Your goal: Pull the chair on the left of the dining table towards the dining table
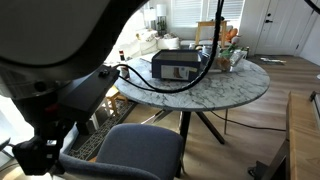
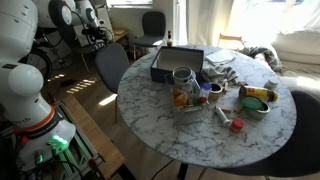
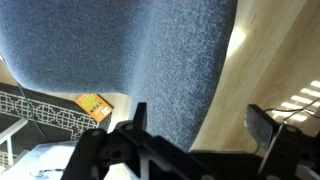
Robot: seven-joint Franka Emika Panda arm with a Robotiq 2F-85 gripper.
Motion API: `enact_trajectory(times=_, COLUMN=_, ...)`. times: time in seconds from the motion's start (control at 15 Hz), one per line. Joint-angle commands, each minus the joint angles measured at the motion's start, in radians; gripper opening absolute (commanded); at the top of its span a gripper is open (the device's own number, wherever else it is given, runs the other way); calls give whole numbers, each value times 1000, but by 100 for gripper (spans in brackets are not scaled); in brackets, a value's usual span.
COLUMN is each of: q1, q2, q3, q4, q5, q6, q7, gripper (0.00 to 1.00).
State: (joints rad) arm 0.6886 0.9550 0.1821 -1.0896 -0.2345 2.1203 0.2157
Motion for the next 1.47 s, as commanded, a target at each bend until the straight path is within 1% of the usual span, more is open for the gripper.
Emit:
enact_trajectory(times=0.0, q1=6, q2=68, q3=-23, q4=86, q5=74, q6=-60, q7=72, gripper=100)
enact_trajectory(times=0.27, q1=17, q2=129, q3=-31, q4=159, q5=124, q6=-79, q7=112, gripper=100)
enact_trajectory(times=0.47, q1=48, q2=168, q3=-62, q4=210, q5=126, q6=-104, q7=189, gripper=100)
enact_trajectory(times=0.53, q1=65, q2=177, q3=-84, q4=225, q5=117, q6=-129, q7=233, gripper=100)
enact_trajectory(times=0.67, q1=82, q2=195, q3=-106, q4=254, q5=116, q6=-204, q7=280, gripper=100)
enact_trajectory(times=0.87, q1=102, q2=225, q3=-125, q4=306, q5=116, q6=-311, q7=314, gripper=100)
enact_trajectory(times=0.93, q1=108, q2=235, q3=-134, q4=323, q5=111, q6=-335, q7=322, gripper=92)
enact_trajectory(times=1.0, q1=112, q2=246, q3=-142, q4=343, q5=108, q6=-356, q7=327, gripper=74)
enact_trajectory(times=1.07, q1=114, q2=256, q3=-148, q4=359, q5=109, q6=-379, q7=333, gripper=68)
enact_trajectory(times=1.2, q1=119, q2=277, q3=-162, q4=393, q5=108, q6=-420, q7=350, gripper=51)
enact_trajectory(times=1.4, q1=128, q2=308, q3=-168, q4=449, q5=108, q6=-453, q7=369, gripper=30)
